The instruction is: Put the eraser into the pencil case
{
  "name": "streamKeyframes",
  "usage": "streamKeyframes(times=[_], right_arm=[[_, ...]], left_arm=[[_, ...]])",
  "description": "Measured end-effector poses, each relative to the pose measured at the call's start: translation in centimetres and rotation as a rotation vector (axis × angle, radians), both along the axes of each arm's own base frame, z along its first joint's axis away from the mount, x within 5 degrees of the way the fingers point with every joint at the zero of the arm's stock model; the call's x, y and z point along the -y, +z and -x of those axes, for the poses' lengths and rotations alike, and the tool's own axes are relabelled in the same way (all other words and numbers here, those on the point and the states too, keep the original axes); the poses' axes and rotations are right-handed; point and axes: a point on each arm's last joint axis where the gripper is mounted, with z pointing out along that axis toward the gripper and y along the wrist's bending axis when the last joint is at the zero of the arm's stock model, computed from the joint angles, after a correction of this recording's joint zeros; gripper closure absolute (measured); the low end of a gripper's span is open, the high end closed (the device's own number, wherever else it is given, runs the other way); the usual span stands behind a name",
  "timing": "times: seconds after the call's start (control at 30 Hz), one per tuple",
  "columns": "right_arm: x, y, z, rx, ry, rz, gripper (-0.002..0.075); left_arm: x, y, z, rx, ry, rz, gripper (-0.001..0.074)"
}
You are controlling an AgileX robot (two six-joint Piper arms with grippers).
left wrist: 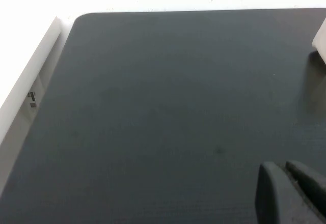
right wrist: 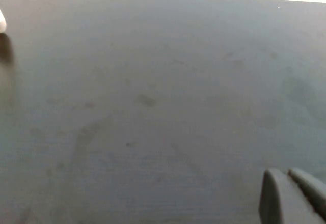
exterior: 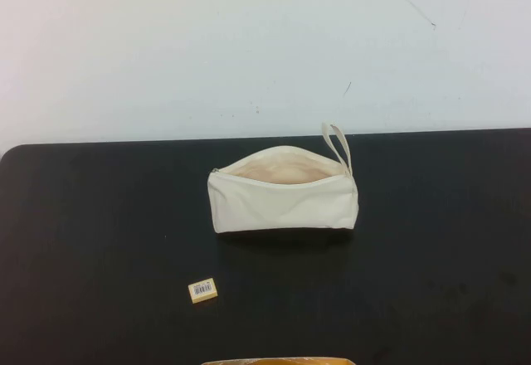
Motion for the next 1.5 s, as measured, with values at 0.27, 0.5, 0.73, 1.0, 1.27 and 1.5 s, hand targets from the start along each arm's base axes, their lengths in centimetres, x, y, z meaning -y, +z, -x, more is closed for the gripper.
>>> streamKeyframes(times=[0.27,0.5,0.73,1.0,1.27,1.5], right_arm=[[0.0,0.0,0.0,0.0,0.0,0.0,0.0727],[0.0,0.0,0.0,0.0,0.0,0.0,0.0727],[0.0,0.0,0.0,0.0,0.0,0.0,0.0727],[0.0,0.0,0.0,0.0,0.0,0.0,0.0727],[0.0,0.0,0.0,0.0,0.0,0.0,0.0727],[0.0,0.0,0.0,0.0,0.0,0.0,0.0727]], left_arm=[[0.0,0.0,0.0,0.0,0.0,0.0,0.0736],[0.0,0.0,0.0,0.0,0.0,0.0,0.0736],[0.0,0.0,0.0,0.0,0.0,0.0,0.0736],[0.0,0.0,0.0,0.0,0.0,0.0,0.0736],[0.0,0.0,0.0,0.0,0.0,0.0,0.0736],[0.0,1.6,-0.4,0.199,0.001,0.002,0.0736]])
